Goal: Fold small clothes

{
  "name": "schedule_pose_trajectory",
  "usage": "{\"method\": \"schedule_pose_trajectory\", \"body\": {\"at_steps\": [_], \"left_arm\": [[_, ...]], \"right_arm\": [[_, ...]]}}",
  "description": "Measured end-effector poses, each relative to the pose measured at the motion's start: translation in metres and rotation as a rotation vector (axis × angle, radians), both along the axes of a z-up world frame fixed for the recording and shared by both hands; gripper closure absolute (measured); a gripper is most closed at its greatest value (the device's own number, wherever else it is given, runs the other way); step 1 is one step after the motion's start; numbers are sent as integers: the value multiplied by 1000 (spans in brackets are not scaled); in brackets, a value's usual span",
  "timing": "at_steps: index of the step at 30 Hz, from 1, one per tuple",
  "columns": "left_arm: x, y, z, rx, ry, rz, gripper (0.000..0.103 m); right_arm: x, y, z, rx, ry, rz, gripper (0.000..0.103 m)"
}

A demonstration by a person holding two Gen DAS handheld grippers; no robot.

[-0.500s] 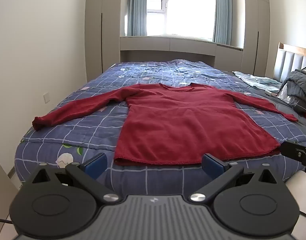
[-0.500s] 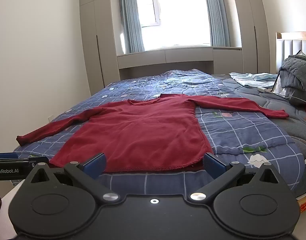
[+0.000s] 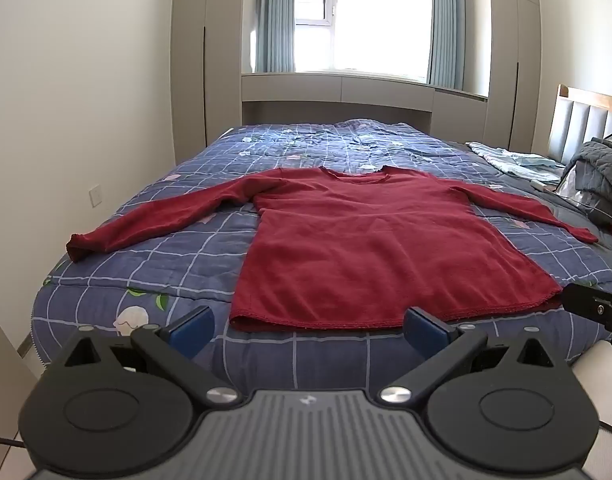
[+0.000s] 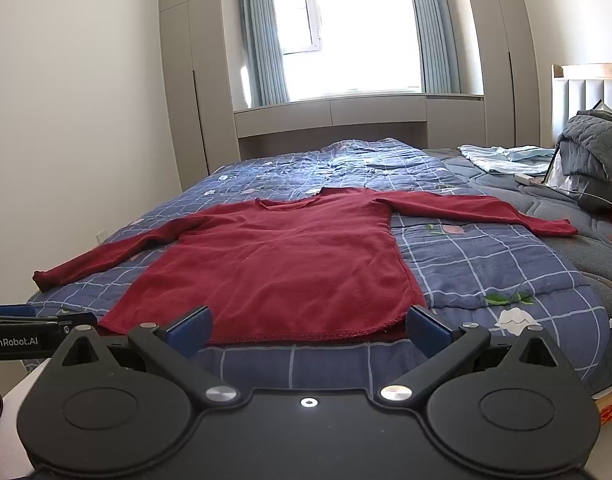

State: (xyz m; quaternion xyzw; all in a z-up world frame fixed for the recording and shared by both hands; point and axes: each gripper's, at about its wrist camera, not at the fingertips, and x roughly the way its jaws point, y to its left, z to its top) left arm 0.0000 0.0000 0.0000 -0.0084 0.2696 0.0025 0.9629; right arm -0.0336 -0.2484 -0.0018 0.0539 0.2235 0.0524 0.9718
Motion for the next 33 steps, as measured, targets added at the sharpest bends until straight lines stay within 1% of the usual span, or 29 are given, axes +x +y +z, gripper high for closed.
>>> {"method": "schedule_pose_trajectory", "body": {"at_steps": [17, 33], "left_arm": [[1, 3, -3, -3, -3, -2, 0], [-1, 2, 1, 3, -4, -2, 0]], "right_arm": [[-3, 1, 2, -9, -1, -2, 0], [-4, 1, 3, -12, -3, -3, 0]]}}
